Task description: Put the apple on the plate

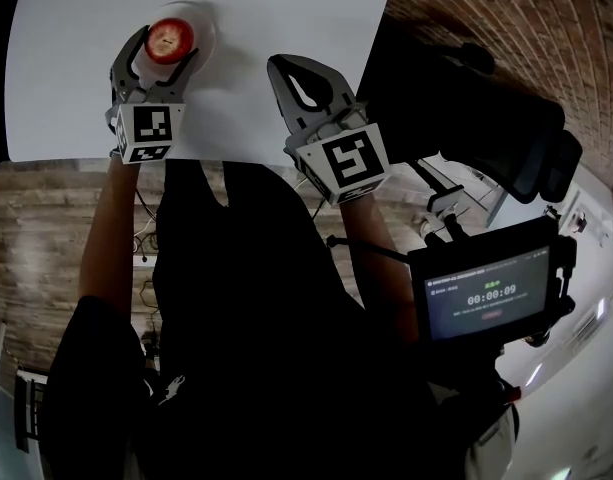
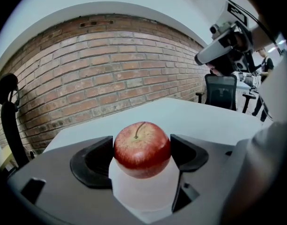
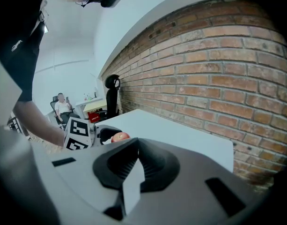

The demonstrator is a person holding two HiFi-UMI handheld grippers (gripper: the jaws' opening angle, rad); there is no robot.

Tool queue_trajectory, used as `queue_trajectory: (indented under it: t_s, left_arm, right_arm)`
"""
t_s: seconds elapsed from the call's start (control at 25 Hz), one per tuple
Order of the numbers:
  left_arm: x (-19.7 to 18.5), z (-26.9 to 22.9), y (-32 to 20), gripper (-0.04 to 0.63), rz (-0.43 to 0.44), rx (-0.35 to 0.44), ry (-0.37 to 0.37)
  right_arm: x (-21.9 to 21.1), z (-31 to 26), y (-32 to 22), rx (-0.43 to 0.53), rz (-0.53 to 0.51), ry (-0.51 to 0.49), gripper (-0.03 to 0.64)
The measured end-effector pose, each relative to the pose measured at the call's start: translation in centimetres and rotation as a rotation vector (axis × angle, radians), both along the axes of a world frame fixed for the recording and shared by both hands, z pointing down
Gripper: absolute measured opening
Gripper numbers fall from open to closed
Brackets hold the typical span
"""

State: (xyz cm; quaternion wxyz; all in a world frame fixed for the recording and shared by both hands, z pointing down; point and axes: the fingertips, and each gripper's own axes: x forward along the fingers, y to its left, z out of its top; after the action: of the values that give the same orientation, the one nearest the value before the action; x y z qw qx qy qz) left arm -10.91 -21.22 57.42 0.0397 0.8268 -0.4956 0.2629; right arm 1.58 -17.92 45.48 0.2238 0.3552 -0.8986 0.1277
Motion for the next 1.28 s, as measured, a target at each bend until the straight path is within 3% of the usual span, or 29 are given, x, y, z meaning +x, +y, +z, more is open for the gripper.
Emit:
queue_trajectory:
  t_s: [0.96,1.28]
  left_arm:
    - [0.1,2.2,0.3,0.387,-0.027,0.013,-0.06]
    - [-0.1,2.5,0.0,0.388,-0.027,-0.003,-0.04]
  right_arm:
    - [1.1,0.2,0.2,-0.001,0.02,0.009,0.005]
    - [1.3,0.1,0.0,0.004,0.026,0.011,0.005]
